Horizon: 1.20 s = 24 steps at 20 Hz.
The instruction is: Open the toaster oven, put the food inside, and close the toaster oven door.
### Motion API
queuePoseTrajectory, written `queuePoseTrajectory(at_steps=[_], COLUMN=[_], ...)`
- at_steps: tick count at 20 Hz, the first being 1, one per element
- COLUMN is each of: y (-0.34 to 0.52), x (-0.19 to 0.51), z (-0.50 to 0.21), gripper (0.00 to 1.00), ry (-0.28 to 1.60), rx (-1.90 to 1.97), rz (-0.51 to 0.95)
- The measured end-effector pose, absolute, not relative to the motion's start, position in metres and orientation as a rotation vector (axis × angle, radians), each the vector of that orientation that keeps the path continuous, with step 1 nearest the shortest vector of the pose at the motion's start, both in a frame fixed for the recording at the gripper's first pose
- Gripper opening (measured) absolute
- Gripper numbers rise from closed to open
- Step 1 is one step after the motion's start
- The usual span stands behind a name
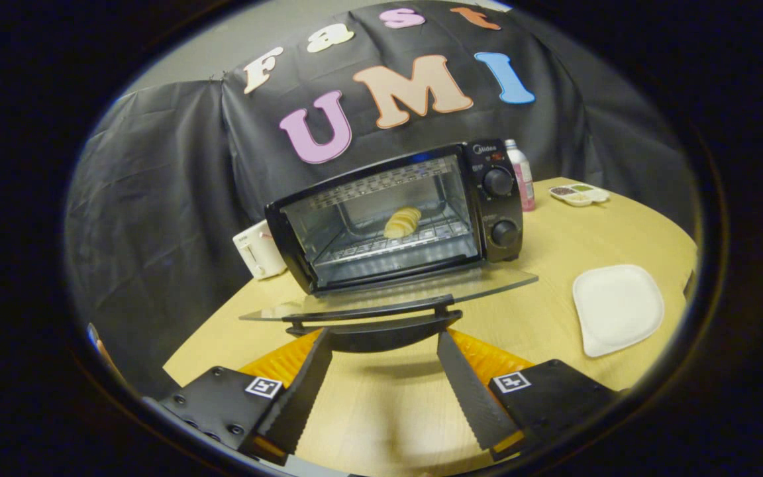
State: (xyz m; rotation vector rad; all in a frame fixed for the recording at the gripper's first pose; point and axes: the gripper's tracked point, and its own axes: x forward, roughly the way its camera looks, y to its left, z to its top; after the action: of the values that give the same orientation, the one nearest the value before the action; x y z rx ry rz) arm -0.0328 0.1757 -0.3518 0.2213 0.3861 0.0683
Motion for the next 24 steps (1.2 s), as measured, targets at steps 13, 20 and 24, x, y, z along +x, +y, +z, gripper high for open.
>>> queuePoseTrajectory(at_steps=[13, 20, 24], y=[0.166, 0.166, 0.161], x=[0.042, 0.076, 0.085], z=[-0.305, -0.278, -0.261], gripper=[1.0, 1.0, 1.0], ry=[0.277, 0.219, 0.187], rx=[0.152, 0.142, 0.166], rz=[-0.001, -0.022, -0.034])
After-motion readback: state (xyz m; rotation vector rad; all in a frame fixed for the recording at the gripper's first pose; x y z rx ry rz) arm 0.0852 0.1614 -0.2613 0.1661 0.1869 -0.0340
